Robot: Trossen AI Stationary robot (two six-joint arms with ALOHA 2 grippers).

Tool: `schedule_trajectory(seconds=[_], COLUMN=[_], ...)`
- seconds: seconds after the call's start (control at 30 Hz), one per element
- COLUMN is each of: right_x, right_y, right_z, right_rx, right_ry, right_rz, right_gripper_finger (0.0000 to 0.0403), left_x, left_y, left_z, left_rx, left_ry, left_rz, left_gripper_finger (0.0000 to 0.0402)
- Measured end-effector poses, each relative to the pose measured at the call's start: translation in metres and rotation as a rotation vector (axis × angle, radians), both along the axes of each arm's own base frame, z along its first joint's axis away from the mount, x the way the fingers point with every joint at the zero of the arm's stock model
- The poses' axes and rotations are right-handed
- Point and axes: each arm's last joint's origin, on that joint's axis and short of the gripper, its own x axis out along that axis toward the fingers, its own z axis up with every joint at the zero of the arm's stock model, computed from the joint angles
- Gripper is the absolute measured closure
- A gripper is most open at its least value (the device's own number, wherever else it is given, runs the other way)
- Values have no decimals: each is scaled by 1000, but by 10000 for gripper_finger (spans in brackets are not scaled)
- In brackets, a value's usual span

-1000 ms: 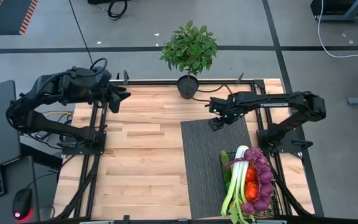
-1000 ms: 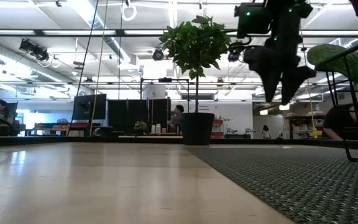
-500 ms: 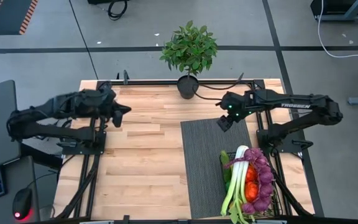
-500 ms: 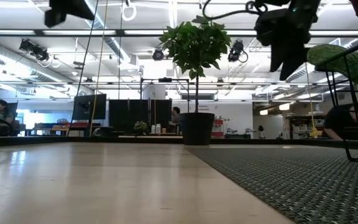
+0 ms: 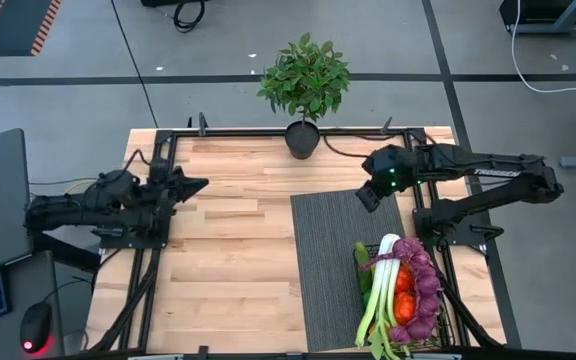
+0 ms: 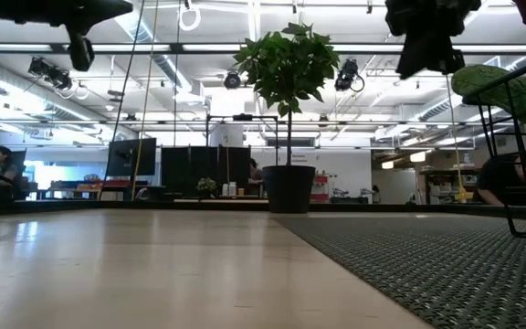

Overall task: Build produce basket
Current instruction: Return to home position

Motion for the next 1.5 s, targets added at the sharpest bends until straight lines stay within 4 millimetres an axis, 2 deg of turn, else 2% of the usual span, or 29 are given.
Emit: schedule_trajectory(seconds=[0.1,0.17,0.3,0.47,0.63,0.73,0.9,1.1,1.3,1.4,1.5], right_x=[-2,-3,-7,-19,-33,-40,-48,-52,-57,-60,-61], right_y=[-1,-1,-1,1,4,7,12,12,12,12,14], right_z=[4,5,6,10,8,2,-7,-10,-11,-25,-48], right_rx=[-3,8,53,113,147,156,202,140,-4,2,49], right_ry=[-84,-137,-279,-429,-549,-608,-686,-725,-724,-754,-861], right_rz=[-16,-34,-80,-148,-212,-258,-296,-265,-178,-156,-110], right_gripper_finger=[379,395,384,397,392,396,396,397,397,397,397], left_x=[-9,-15,-27,-23,-19,-12,-3,-3,-1,-1,1], left_y=[-1,-1,-1,-2,-5,-6,-8,-8,-8,-8,-7], left_z=[-12,-21,-32,-38,-49,-69,-91,-92,-104,-108,-109], left_rx=[5,6,10,12,5,-13,-49,-39,85,182,373], left_ry=[-48,-69,-143,-111,-94,-46,-129,-125,28,91,147], left_rz=[-2,-1,7,-20,-70,-94,-116,-99,-105,-84,-65], left_gripper_finger=[400,400,400,401,401,401,401,402,392,385,386])
